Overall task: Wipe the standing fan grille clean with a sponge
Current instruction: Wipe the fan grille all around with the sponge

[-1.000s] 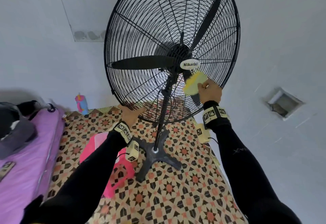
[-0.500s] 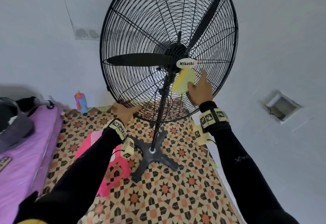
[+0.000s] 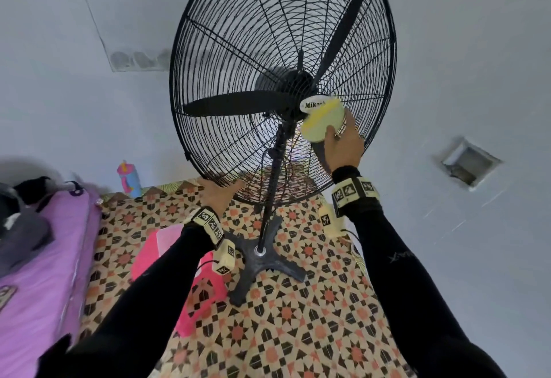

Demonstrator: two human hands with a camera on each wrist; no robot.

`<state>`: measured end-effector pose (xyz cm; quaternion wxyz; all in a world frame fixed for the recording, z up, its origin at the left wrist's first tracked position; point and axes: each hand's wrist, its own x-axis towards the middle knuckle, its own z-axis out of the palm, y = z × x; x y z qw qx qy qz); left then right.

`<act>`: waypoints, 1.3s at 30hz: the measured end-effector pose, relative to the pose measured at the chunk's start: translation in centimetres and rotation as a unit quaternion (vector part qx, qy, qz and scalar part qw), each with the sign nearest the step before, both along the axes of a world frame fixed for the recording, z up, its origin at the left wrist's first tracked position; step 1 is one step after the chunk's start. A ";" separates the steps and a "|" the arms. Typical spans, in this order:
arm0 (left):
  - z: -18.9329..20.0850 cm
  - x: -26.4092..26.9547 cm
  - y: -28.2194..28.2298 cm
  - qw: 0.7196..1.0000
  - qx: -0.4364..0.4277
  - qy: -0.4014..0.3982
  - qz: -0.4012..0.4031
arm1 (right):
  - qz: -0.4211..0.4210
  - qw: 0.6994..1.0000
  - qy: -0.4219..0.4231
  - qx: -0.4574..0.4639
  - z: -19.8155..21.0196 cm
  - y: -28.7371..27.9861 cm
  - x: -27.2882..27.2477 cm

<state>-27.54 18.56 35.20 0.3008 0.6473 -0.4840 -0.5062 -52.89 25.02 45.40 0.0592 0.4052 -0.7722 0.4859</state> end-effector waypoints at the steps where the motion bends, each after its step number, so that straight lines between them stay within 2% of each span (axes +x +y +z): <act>1: 0.3 0.0 0.0 1.000 -0.003 -0.008 0.003 | 0.021 0.999 0.010 0.022 -0.9 -0.2 0.5; 5: 0.5 0.1 -0.4 1.000 0.006 0.018 0.007 | 0.113 0.971 0.108 0.180 -3.8 0.7 1.3; 7: 0.7 0.2 0.1 0.999 0.007 0.031 -0.006 | 0.104 0.979 0.093 0.149 -3.5 1.0 0.9; 10: 1.3 0.2 0.9 0.999 0.011 0.033 -0.019 | 0.014 0.998 0.050 0.045 -3.4 0.7 1.1; 12: 1.2 0.2 0.4 1.000 0.022 0.015 -0.012 | 0.030 0.996 0.057 0.067 -4.9 0.3 2.4; 13: 1.0 0.3 0.0 1.000 0.019 0.006 -0.010 | 0.054 0.991 0.059 0.109 -5.8 0.4 3.2; 15: 0.3 0.4 -0.8 1.000 0.019 0.012 -0.008 | 0.101 0.977 0.039 0.182 -7.3 1.2 4.0; 16: 0.0 0.5 -1.0 0.999 0.024 0.024 -0.011 | 0.113 0.975 0.023 0.187 -7.5 1.5 3.8; 21: -1.5 0.6 -1.7 0.998 0.021 0.043 -0.029 | -0.020 0.998 -0.038 0.035 -6.9 1.6 3.8; 23: -1.7 0.5 -1.8 0.999 0.016 0.039 -0.030 | -0.006 0.997 -0.038 0.060 -8.0 1.4 5.3; 27: -1.8 0.7 -2.1 0.999 0.007 0.040 -0.025 | 0.099 0.975 0.047 0.196 -10.1 3.1 7.4; 29: -1.7 0.9 -2.1 0.999 -0.005 0.030 -0.027 | 0.083 0.979 0.060 0.175 -9.0 3.1 6.8; 33: -1.9 0.8 -2.2 0.999 0.005 0.012 -0.033 | -0.013 0.997 0.062 0.051 -6.4 1.8 5.2; 35: -2.1 0.7 -2.5 0.999 0.012 0.011 -0.033 | 0.003 0.994 0.063 0.087 -7.0 1.3 5.9; 39: -1.8 0.9 -2.2 0.999 0.000 0.025 -0.037 | 0.103 0.973 0.054 0.200 -9.8 3.5 8.4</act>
